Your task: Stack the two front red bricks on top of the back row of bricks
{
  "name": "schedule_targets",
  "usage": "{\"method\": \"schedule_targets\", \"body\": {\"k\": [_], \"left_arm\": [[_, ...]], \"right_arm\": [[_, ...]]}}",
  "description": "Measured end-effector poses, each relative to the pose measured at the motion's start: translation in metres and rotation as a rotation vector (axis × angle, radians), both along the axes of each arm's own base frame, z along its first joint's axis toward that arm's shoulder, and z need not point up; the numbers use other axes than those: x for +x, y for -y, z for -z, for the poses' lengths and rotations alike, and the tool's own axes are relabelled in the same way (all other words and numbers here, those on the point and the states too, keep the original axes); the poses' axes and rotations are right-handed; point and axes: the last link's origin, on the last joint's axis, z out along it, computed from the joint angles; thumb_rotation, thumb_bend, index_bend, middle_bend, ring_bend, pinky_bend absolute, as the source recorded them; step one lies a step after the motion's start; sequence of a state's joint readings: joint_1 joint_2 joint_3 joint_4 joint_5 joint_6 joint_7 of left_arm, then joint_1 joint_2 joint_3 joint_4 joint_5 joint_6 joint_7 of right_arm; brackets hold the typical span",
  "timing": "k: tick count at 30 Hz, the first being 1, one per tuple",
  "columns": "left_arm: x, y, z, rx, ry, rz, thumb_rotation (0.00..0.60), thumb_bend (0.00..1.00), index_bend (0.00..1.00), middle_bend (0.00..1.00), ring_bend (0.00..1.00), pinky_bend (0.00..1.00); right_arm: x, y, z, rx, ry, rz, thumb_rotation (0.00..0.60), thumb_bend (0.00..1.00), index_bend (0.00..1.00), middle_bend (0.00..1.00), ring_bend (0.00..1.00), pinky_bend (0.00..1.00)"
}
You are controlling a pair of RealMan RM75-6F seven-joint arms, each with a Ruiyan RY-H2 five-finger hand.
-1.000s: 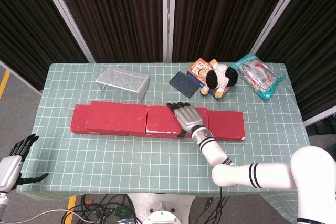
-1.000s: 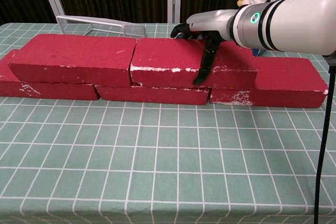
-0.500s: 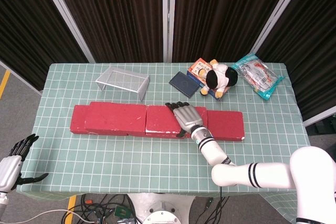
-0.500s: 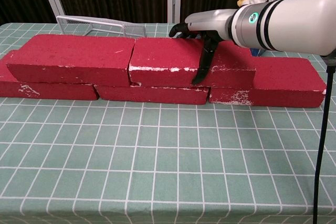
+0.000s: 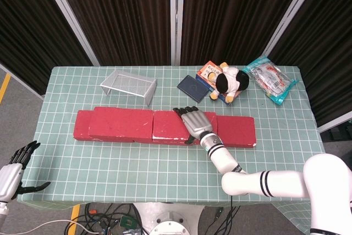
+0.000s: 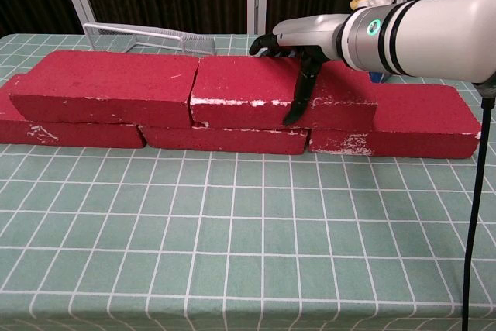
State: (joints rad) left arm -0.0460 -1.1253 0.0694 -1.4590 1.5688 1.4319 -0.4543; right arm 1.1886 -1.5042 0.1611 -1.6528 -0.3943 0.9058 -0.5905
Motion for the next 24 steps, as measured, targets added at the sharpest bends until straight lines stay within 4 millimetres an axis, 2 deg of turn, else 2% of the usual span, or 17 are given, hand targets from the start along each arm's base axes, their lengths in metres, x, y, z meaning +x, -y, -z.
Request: {"method": "schedule_targets", "body": {"k": [24], "left_arm": [[-0.0014,0.0008,0.0003,-0.002,0.009,-0.005,0.6,0.03,0.03,0.0,0.0,0.0]], "right_arm": [[-0.0006,0.0021,0.0003,0.01,0.003,-0.003,0.6,0.06,0.0,0.16,0.08,0.08]]}}
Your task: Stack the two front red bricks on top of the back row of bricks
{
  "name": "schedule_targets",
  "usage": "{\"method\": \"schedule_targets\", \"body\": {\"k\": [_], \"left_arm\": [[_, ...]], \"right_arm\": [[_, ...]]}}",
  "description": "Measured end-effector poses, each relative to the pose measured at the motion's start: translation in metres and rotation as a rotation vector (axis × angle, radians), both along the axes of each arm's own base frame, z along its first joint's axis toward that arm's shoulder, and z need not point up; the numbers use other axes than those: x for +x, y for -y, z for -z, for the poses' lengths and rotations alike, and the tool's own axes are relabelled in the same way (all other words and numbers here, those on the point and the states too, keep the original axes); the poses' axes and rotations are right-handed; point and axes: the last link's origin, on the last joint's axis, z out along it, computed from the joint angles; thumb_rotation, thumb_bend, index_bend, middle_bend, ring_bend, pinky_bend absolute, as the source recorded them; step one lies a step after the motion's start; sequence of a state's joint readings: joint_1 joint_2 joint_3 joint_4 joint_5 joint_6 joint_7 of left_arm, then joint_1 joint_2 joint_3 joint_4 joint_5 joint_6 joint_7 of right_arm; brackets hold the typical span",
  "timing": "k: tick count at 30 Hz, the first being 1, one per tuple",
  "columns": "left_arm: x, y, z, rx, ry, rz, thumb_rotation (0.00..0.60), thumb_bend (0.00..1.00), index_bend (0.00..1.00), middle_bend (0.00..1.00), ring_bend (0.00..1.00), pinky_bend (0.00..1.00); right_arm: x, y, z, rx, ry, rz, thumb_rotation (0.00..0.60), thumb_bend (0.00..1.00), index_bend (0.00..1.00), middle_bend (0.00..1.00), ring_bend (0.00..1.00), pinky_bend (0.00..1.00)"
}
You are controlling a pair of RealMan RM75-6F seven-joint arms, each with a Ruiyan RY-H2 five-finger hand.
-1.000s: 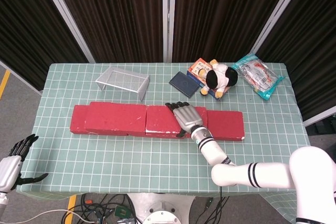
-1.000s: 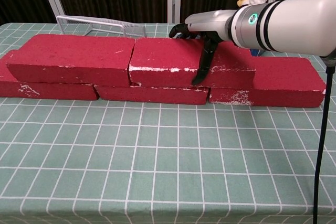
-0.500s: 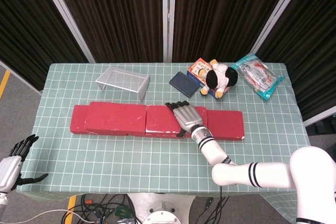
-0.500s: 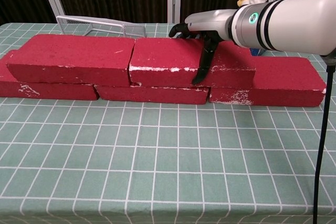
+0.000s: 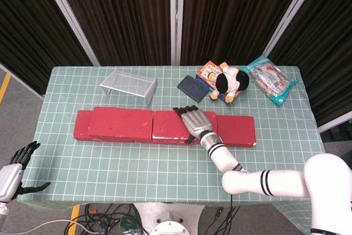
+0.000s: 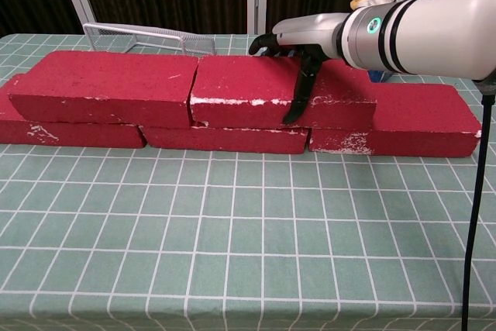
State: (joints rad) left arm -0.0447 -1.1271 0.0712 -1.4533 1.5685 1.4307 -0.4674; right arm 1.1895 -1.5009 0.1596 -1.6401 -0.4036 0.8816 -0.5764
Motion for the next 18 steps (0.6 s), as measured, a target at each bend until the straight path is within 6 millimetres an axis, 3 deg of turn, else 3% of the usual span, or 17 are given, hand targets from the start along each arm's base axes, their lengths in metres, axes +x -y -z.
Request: {"method": "schedule_targets", "body": {"k": [18], "left_arm": [[0.0002,0.0001,-0.0001,-0.001,0.001,0.0,0.6,0.03,0.03,0.0,0.0,0.0]], "right_arm": [[0.0028,0.0024,-0.0005,0.001,0.007,-0.002,0.6,0.06,0.0,0.16,0.08,0.08]]}}
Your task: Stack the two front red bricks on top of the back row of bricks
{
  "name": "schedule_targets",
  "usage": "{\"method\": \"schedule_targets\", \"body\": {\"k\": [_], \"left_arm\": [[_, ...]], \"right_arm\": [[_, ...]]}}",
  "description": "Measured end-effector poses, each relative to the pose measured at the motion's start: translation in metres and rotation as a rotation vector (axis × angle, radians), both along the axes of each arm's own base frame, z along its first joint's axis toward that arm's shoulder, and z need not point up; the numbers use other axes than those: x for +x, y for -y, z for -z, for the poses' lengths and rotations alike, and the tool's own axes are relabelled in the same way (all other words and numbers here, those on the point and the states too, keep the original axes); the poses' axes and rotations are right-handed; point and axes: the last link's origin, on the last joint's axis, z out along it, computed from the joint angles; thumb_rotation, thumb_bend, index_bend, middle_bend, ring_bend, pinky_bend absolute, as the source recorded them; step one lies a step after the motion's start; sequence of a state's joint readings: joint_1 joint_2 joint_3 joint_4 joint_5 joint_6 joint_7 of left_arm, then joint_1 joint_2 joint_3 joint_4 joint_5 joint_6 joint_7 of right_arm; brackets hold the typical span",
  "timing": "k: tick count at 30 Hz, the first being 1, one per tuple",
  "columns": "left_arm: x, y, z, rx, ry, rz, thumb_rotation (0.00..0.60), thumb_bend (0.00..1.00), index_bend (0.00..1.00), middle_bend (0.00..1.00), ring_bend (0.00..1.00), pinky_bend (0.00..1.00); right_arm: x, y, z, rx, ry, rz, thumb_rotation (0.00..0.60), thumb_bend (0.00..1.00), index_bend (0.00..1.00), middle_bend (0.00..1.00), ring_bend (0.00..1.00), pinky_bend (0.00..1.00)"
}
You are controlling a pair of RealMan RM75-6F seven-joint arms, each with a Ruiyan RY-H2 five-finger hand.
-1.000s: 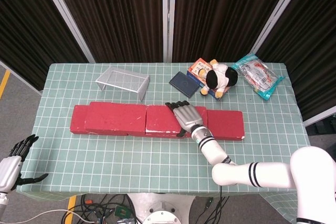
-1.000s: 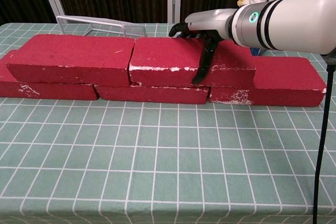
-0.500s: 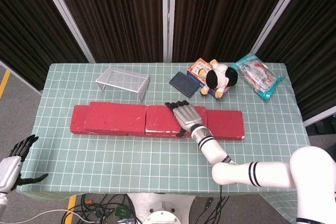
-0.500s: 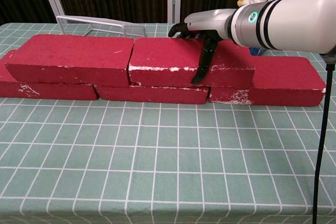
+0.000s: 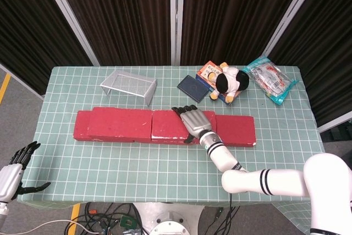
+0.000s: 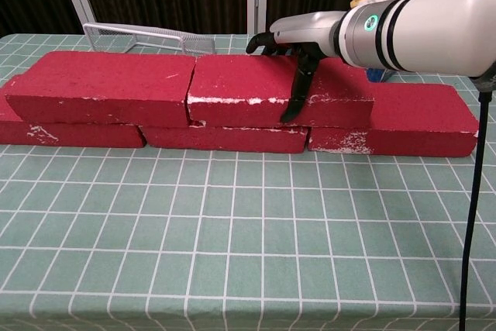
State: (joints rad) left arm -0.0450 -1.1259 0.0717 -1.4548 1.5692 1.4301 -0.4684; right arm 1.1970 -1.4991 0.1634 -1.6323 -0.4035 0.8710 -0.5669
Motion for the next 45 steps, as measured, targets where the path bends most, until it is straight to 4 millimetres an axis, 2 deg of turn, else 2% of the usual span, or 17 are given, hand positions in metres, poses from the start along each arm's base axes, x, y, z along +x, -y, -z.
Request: {"method": "schedule_targets", "body": {"k": [17,22,27,35,41,45], "left_arm": [[0.0,0.0,-0.001,0.002,0.0,0.0,0.6,0.03,0.03,0.0,0.0,0.0],[0.0,0.0,-0.001,0.001,0.001,-0.001,0.6,0.03,0.03,0.0,0.0,0.0],[-0.001,0.0,0.0,-0.004,0.002,-0.004,0.6,0.03,0.03,0.0,0.0,0.0],[-0.002,0.001,0.0,0.0,0.003,-0.004,0.6,0.03,0.03,0.0,0.0,0.0],[-0.001,0.0,0.0,0.0,-0.002,-0.001,0.6,0.03,0.03,0.0,0.0,0.0],[0.001,-0.001,0.0,0.004,-0.006,0.003,0.6,0.03,0.03,0.0,0.0,0.0]], "right_arm": [[-0.002,0.0,0.002,0.011,-0.007,0.003,0.6,0.05,0.0,0.16,0.08,0.08],[-0.002,0.0,0.003,0.02,-0.005,0.009,0.6,0.0,0.0,0.12,0.02,0.02],[-0.002,-0.001,0.003,0.038,0.0,0.009,0.6,0.0,0.0,0.0,0.0,0.0],[-0.001,-0.001,0.001,0.029,0.03,0.0,0.6,0.0,0.0,0.0,0.0,0.0],[-0.001,-0.003,-0.009,0.015,0.042,-0.011,0.6,0.0,0.0,0.0,0.0,0.0],[-0.002,-0.007,-0.024,-0.008,0.052,-0.026,0.6,0.0,0.0,0.0,0.0,0.0]]}}
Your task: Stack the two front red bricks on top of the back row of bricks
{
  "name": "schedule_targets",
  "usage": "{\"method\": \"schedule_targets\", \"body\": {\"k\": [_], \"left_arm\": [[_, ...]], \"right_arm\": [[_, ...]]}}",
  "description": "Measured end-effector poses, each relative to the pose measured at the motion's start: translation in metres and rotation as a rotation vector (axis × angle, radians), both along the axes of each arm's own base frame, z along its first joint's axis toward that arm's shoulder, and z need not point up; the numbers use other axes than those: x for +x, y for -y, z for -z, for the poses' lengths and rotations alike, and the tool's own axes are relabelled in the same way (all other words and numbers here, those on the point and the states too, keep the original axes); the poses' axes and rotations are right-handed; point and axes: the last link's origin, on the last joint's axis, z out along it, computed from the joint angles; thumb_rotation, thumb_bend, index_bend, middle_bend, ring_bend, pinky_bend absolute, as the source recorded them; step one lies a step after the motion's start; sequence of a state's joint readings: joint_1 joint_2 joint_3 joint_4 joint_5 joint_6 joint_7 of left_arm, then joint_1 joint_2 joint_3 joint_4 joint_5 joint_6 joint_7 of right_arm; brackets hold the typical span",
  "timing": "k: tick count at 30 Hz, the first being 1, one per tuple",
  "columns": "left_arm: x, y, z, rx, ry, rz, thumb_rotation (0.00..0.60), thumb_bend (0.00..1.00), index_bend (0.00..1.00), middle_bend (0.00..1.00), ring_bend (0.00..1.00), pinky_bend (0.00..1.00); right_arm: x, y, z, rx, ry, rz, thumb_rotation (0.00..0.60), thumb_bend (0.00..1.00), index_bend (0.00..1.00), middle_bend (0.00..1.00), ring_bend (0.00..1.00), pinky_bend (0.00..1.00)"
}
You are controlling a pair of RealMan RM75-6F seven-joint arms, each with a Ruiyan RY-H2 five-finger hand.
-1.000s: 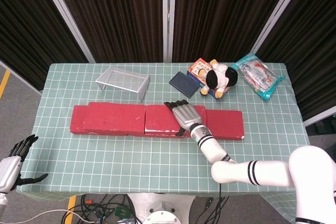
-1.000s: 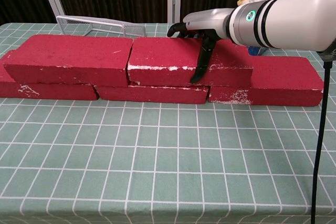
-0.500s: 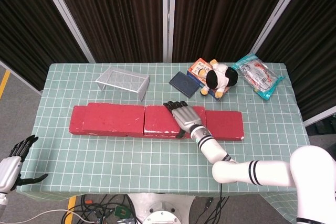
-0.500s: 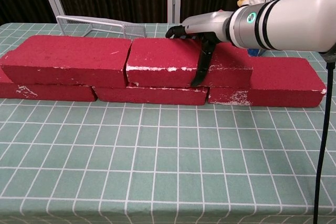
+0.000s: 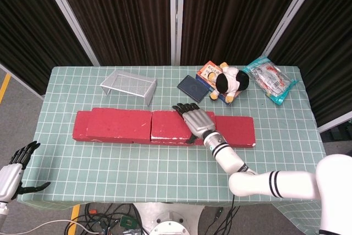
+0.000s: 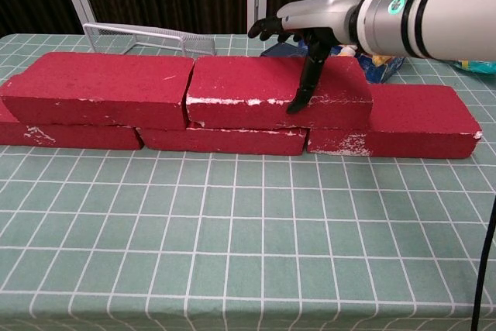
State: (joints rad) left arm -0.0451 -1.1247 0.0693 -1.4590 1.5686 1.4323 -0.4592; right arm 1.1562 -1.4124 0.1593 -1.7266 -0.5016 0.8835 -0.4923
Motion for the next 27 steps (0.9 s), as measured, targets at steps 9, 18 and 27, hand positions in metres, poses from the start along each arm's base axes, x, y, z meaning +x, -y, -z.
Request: {"method": "schedule_targets", "body": {"k": [9,18,27], "left_arm": [[0.008,-0.004,-0.006,0.04,-0.016,0.023,0.6,0.03,0.03,0.0,0.0,0.0],[0.023,-0.01,-0.019,0.109,-0.062,0.064,0.6,0.03,0.03,0.0,0.0,0.0],[0.04,-0.011,-0.024,0.145,-0.126,0.1,0.6,0.03,0.03,0.0,0.0,0.0]], "right_arm": [[-0.024,-0.017,-0.064,-0.137,0.033,-0.052,0.6,0.0,0.0,0.0,0.0,0.0],[-0.097,-0.058,-0.126,-0.342,0.004,-0.076,0.6,0.0,0.0,0.0,0.0,0.0],[-0.2,-0.126,-0.167,-0.494,-0.006,0.04,0.6,0.0,0.0,0.0,0.0,0.0]]}}
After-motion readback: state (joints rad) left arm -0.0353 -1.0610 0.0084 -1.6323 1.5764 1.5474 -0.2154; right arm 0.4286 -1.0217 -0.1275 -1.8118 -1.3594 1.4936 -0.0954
